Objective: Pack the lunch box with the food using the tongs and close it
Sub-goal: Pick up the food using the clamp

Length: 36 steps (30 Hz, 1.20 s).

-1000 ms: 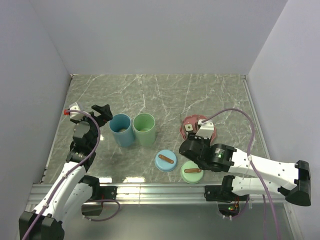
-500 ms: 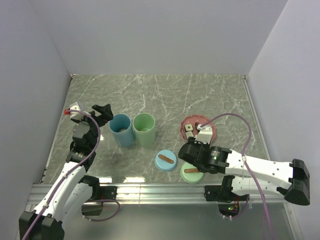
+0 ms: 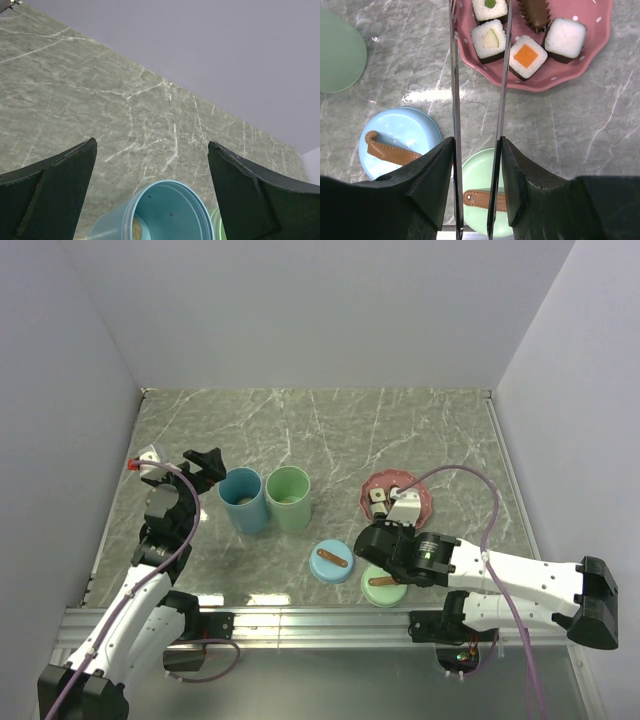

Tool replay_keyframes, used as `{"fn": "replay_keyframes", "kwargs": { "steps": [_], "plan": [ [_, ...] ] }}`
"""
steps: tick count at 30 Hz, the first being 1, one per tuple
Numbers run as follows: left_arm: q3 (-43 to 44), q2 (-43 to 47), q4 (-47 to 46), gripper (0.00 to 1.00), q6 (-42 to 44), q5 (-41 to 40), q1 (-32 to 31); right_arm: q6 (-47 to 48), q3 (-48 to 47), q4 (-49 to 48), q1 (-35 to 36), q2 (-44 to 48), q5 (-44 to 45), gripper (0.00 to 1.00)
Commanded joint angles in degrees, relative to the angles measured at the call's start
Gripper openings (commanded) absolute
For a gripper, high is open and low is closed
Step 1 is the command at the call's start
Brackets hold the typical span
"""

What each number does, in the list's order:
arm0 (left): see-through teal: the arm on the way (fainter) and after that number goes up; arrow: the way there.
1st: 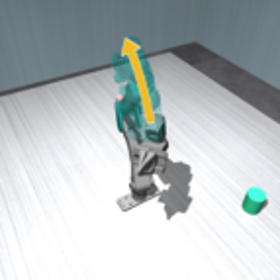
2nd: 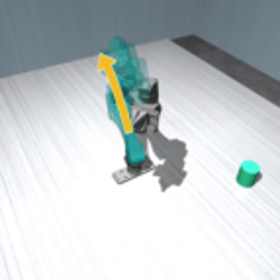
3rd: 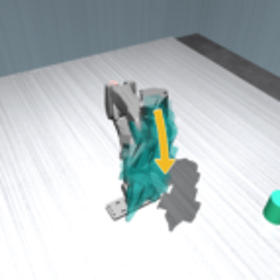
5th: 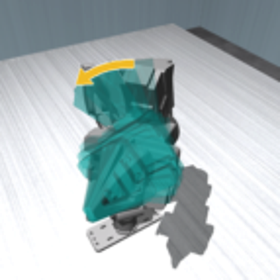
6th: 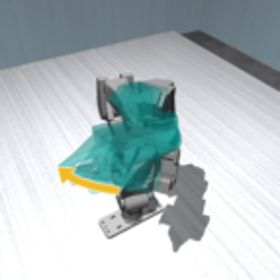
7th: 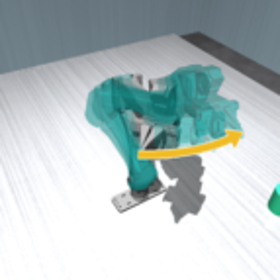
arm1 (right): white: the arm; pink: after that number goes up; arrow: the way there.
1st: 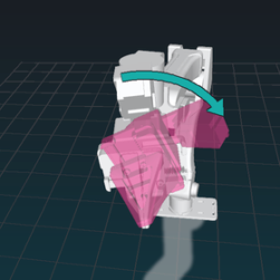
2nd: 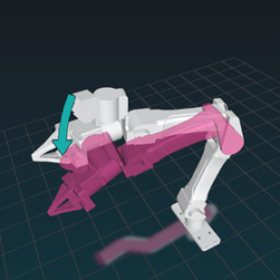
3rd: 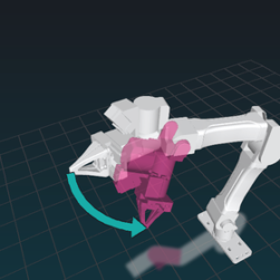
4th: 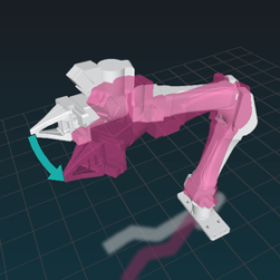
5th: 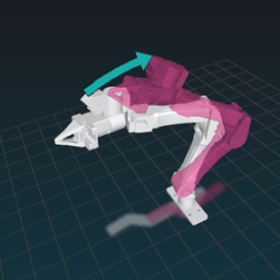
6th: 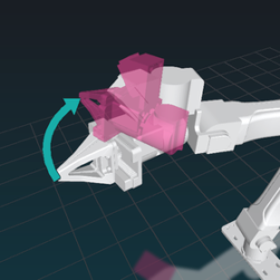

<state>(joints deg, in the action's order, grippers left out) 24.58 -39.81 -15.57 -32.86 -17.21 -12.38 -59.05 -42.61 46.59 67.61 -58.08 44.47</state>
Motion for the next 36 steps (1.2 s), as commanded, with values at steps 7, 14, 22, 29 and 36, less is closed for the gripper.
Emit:
{"fn": "replay_keyframes", "kwargs": {
  "steps": [7, 14, 22, 29, 36],
  "plan": [
    [-0.32, 1.31, -1.83, 0.99, -0.89, 0.95, 0.34, -0.46, -0.19, -1.85, -0.38, -2.38, 1.68, 0.45],
    [-0.32, 1.67, -1.56, 0.99, -0.89, 0.86, 0.34, 1.21, 0.60, -3.78, -1.96, -3.17, -0.43, 0.44],
    [-0.41, 1.58, -1.65, 0.99, -0.80, 0.86, 0.34, 2.53, 0.95, -5.37, -4.33, -5.11, -1.40, 0.42],
    [-0.41, 1.76, -1.48, 0.99, -0.80, 0.60, 0.34, 2.53, -3.26, -1.41, -5.12, -5.11, 2.37, 0.36],
    [-0.41, 1.84, -1.30, 1.00, -0.80, 0.43, 0.34, 7.71, -8.71, -2.73, -5.74, -4.49, 4.84, 0.35]
  ]
}}
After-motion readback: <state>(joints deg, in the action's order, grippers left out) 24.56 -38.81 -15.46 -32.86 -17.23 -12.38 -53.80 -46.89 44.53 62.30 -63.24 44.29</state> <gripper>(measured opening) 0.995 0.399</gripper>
